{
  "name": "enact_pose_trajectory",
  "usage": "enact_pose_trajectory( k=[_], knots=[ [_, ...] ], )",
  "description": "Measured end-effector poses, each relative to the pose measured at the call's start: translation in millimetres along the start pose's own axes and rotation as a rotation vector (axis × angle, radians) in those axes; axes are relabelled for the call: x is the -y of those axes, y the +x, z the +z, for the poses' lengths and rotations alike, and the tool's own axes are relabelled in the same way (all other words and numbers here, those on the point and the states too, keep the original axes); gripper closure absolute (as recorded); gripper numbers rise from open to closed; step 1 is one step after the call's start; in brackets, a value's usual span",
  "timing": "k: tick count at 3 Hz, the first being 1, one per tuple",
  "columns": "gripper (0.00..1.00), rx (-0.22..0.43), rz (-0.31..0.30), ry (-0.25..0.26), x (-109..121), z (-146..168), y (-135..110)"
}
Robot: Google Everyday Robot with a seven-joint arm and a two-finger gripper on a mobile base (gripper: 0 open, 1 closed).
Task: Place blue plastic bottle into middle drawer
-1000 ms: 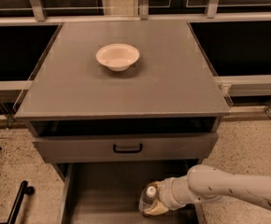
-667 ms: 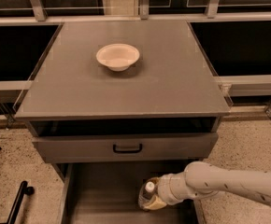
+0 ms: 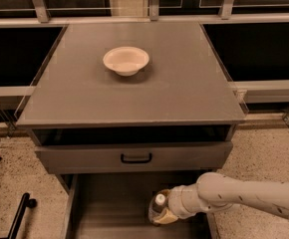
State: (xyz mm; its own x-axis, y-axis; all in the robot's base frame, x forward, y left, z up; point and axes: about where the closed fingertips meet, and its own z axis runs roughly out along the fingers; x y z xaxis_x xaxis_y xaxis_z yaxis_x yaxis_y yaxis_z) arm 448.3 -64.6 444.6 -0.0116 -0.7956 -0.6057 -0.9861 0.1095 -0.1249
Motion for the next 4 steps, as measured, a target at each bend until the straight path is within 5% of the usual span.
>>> enact_pose_trajectory(
  k=[4],
  knots=[
    [0.11,0.000,0.000,0.000,-0.1,0.1,0.0]
  ],
)
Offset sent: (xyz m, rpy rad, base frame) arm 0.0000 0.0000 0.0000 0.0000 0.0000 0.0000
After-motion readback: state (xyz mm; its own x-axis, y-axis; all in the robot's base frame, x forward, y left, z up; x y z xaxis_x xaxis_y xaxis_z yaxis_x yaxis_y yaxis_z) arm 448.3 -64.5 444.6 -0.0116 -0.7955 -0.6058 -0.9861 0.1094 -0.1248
